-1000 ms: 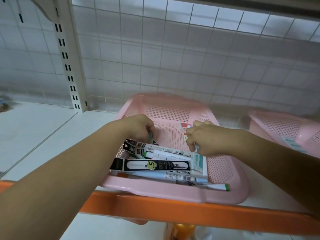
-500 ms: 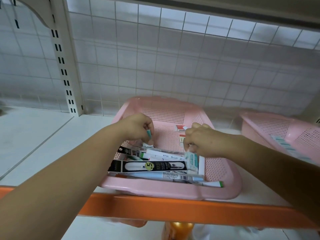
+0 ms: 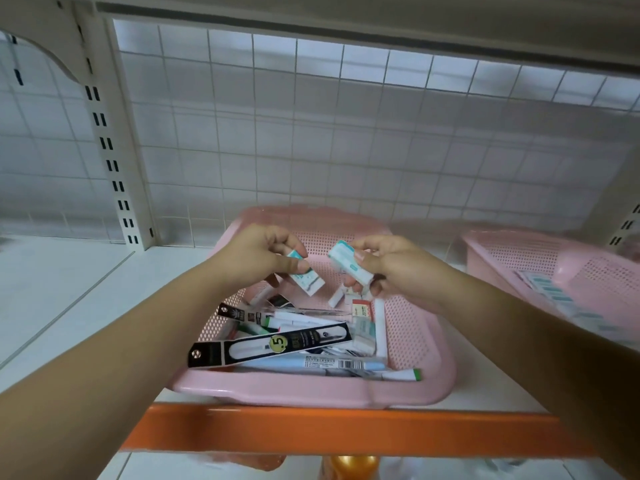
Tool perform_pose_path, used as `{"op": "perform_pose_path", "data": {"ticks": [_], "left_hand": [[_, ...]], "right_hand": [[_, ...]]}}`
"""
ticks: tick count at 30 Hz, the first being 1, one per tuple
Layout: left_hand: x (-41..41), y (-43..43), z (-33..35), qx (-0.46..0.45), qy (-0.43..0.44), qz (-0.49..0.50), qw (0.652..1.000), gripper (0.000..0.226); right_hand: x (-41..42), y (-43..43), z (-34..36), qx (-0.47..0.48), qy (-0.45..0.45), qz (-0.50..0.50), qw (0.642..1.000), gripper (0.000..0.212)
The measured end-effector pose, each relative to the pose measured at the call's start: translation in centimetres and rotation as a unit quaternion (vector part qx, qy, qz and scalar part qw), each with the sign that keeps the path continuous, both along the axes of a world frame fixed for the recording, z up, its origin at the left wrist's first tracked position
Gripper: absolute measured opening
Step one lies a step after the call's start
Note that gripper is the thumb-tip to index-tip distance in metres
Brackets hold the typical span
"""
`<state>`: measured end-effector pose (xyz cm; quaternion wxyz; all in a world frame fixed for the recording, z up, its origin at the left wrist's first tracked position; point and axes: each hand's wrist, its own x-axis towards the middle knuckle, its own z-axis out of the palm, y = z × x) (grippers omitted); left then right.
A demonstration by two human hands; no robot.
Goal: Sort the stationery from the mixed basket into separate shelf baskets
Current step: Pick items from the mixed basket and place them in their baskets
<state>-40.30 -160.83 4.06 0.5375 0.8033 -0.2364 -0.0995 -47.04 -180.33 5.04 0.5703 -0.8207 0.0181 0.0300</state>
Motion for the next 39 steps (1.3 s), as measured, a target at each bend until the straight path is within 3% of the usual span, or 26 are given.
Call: {"op": "perform_pose_path", "data": {"ticks": [3, 6, 22, 28, 30, 33, 39], "left_hand": [[-0.4, -0.5, 0.9, -0.042, 0.006, 0.013, 0.999, 0.015], [-0.9, -1.2, 2.1, -0.070, 0.019, 0.019, 0.997, 0.014], [-4.4, -11.1, 5.0, -0.051, 0.049, 0.005, 0.997, 0.014], [-5.2, -17.6, 6.4, -0.070, 0.030, 0.019, 0.997, 0.010], [-5.6, -20.0, 6.4, -0.078, 0.032, 0.020, 0.996, 0.009], [-6.2, -23.8, 6.2, -0.097, 0.042, 0.020, 0.994, 0.009], [-7.1, -30.6, 4.6, -0.123, 0.083, 0.023, 0.989, 0.019]], "right_hand": [[0.0, -0.5, 0.2, 0.035, -0.018, -0.020, 0.999, 0.025], [-0.1, -1.6, 1.0, 0.031, -0.038, -0.038, 0.998, 0.019], [-3.2, -11.3, 3.9, 0.043, -0.170, -0.046, 0.983, 0.042], [-4.8, -16.4, 4.6, 0.195, -0.134, -0.092, 0.967, 0.037], [-5.5, -18.7, 4.6, 0.208, -0.149, -0.083, 0.963, 0.024], [-6.8, -22.4, 4.6, 0.146, -0.147, -0.093, 0.974, 0.018], [-9.4, -28.6, 3.8, -0.042, -0.082, -0.108, 0.990, 0.045]]}}
